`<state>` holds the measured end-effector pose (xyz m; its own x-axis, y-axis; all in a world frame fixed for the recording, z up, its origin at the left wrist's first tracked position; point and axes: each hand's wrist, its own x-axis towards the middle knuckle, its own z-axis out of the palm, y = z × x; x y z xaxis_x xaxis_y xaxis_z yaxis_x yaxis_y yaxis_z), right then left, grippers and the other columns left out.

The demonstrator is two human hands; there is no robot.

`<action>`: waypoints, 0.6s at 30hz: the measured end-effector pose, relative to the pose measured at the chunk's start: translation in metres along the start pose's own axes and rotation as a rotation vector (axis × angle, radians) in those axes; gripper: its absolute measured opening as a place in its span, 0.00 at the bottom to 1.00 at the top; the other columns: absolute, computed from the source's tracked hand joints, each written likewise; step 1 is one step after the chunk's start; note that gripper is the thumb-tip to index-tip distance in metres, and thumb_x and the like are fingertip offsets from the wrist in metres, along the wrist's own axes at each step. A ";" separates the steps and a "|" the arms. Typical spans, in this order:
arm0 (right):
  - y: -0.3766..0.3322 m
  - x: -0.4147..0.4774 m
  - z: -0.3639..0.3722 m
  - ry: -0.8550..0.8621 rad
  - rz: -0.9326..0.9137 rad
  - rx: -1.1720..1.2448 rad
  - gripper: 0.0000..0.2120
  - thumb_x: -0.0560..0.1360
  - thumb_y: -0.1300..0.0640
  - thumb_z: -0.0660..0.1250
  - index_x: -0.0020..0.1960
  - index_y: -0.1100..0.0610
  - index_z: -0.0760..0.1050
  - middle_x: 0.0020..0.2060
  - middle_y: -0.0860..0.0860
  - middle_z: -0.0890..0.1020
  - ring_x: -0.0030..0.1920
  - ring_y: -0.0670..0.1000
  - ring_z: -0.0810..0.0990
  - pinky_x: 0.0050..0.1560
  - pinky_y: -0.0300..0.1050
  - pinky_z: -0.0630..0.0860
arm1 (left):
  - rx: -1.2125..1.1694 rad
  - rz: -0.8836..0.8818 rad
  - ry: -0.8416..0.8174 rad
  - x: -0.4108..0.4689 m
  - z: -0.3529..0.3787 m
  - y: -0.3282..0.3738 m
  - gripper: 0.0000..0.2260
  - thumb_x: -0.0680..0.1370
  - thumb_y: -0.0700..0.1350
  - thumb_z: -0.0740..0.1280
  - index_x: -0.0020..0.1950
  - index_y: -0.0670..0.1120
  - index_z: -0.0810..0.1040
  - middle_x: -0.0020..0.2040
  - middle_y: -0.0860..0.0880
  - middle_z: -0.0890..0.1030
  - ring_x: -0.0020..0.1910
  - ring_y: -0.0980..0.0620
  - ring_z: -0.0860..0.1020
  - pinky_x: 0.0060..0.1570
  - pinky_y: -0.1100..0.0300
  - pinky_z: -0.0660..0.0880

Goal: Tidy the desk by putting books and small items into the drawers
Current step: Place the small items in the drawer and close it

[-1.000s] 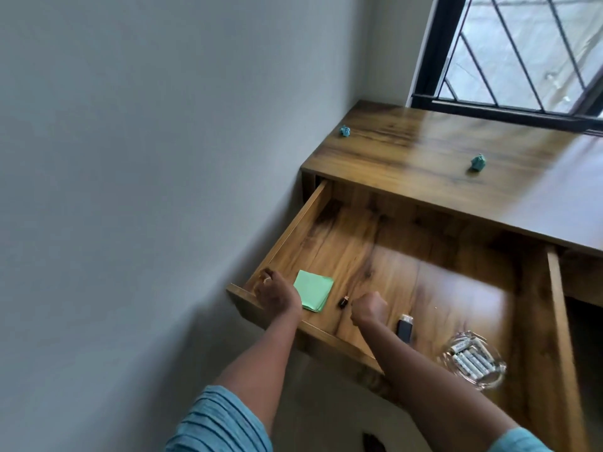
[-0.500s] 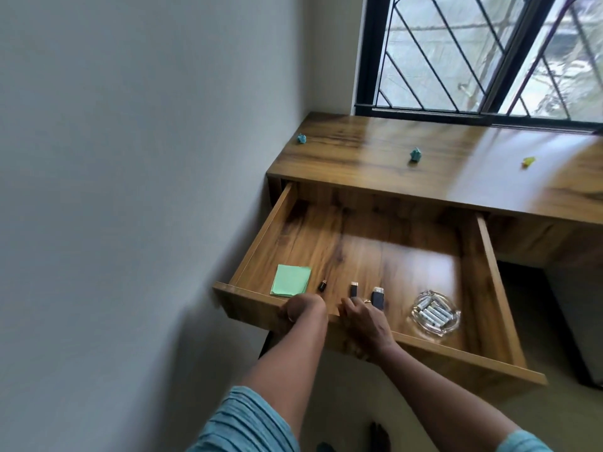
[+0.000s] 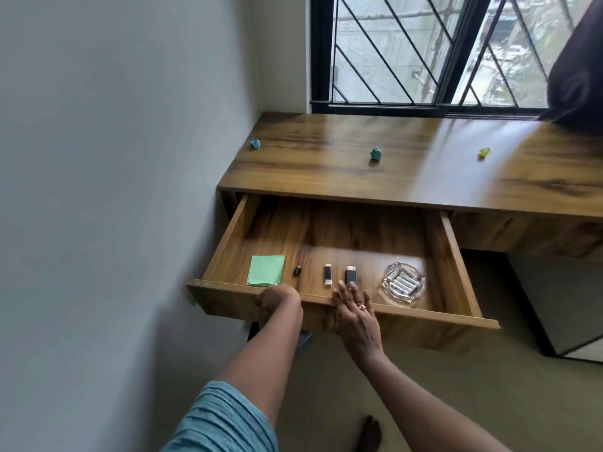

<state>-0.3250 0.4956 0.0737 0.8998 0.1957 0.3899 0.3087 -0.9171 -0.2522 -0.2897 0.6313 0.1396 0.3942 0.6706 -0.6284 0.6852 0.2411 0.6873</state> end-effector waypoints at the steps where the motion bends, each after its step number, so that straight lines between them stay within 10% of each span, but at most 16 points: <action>1: 0.000 0.008 0.006 -0.020 0.183 0.137 0.23 0.72 0.64 0.56 0.67 0.62 0.72 0.68 0.59 0.72 0.66 0.61 0.74 0.74 0.49 0.46 | -0.025 0.002 -0.008 0.005 0.006 0.007 0.19 0.82 0.40 0.56 0.72 0.35 0.60 0.66 0.36 0.72 0.63 0.40 0.75 0.59 0.52 0.76; 6: -0.006 0.072 -0.023 -0.105 1.022 0.579 0.52 0.72 0.48 0.70 0.75 0.70 0.37 0.74 0.64 0.36 0.76 0.63 0.41 0.76 0.51 0.44 | -0.215 0.029 -0.046 0.033 0.036 0.043 0.18 0.81 0.48 0.59 0.66 0.38 0.67 0.52 0.40 0.79 0.55 0.42 0.81 0.50 0.53 0.79; 12: 0.024 0.166 -0.034 0.100 1.426 1.029 0.46 0.76 0.58 0.67 0.75 0.66 0.35 0.76 0.64 0.48 0.74 0.62 0.58 0.71 0.48 0.60 | -0.307 0.059 0.007 0.055 0.084 0.083 0.16 0.81 0.46 0.60 0.64 0.37 0.69 0.53 0.38 0.79 0.55 0.40 0.80 0.55 0.49 0.79; 18: 0.052 0.218 -0.023 0.180 1.545 0.979 0.31 0.81 0.57 0.57 0.76 0.69 0.45 0.72 0.67 0.60 0.71 0.65 0.64 0.69 0.50 0.63 | -0.299 0.061 0.061 0.067 0.119 0.118 0.16 0.81 0.47 0.59 0.64 0.38 0.73 0.59 0.38 0.78 0.56 0.40 0.79 0.56 0.48 0.79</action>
<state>-0.1196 0.4822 0.1662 0.5009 -0.6217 -0.6021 -0.5575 0.3003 -0.7739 -0.1091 0.6214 0.1351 0.3855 0.7285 -0.5662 0.4477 0.3888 0.8052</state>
